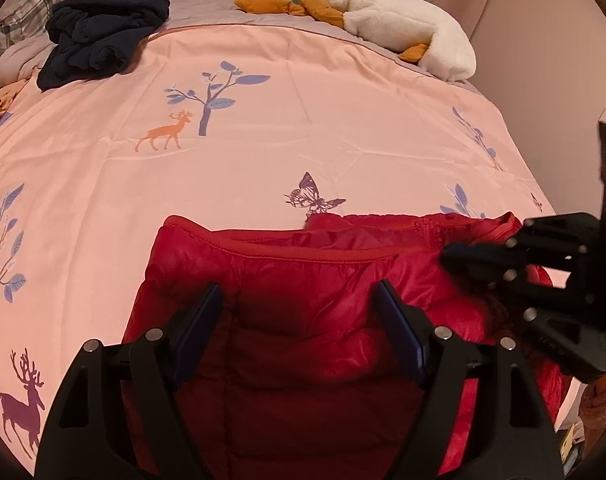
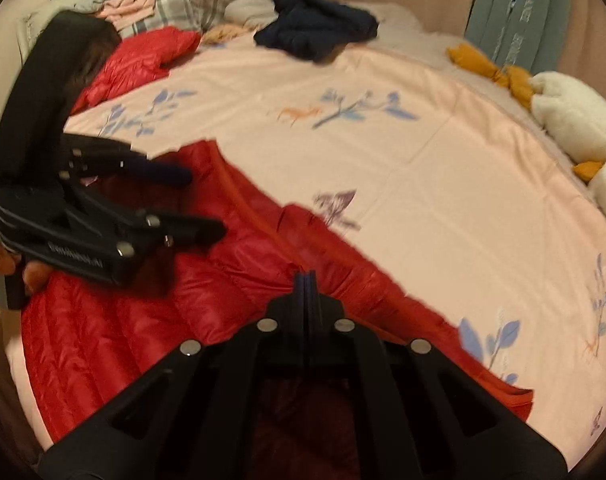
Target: Fold large clothes
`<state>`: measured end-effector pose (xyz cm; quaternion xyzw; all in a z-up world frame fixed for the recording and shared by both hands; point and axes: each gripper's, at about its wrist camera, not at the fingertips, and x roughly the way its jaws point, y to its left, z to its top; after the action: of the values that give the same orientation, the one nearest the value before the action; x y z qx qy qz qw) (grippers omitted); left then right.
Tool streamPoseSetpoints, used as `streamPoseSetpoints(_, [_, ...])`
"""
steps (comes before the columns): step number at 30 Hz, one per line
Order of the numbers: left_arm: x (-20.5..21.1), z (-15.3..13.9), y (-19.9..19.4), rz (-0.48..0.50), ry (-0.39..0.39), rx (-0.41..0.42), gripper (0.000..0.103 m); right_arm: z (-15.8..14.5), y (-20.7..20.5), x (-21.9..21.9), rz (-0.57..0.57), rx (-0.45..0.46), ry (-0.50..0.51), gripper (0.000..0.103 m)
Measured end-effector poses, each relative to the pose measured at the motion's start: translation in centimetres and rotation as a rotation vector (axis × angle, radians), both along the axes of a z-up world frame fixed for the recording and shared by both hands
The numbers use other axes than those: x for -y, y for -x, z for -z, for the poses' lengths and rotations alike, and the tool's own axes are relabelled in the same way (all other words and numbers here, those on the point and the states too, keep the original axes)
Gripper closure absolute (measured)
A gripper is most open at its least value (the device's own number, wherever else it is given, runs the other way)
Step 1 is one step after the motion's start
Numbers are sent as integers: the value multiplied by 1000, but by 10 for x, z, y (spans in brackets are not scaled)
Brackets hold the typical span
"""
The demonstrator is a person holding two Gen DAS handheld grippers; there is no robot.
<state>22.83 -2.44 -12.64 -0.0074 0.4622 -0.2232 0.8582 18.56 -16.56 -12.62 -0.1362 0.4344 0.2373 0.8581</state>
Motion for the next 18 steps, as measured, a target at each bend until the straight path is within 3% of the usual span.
streamPoseSetpoints(7, [8,8,-4,-13,-56,11,24,28,-16,-2,76,-51,53,101])
streamPoseSetpoints(9, [9,6,-2,-14,-69,20,24,23,-16,8,131,-50,11,84])
streamPoseSetpoints(15, [17,-7,8,20,-70,62,24,-5,8,33,167,-10,-107,82])
streamPoseSetpoints(18, [24,-3,8,22,-121,70,24,5,16,42,194,-49,-46,78])
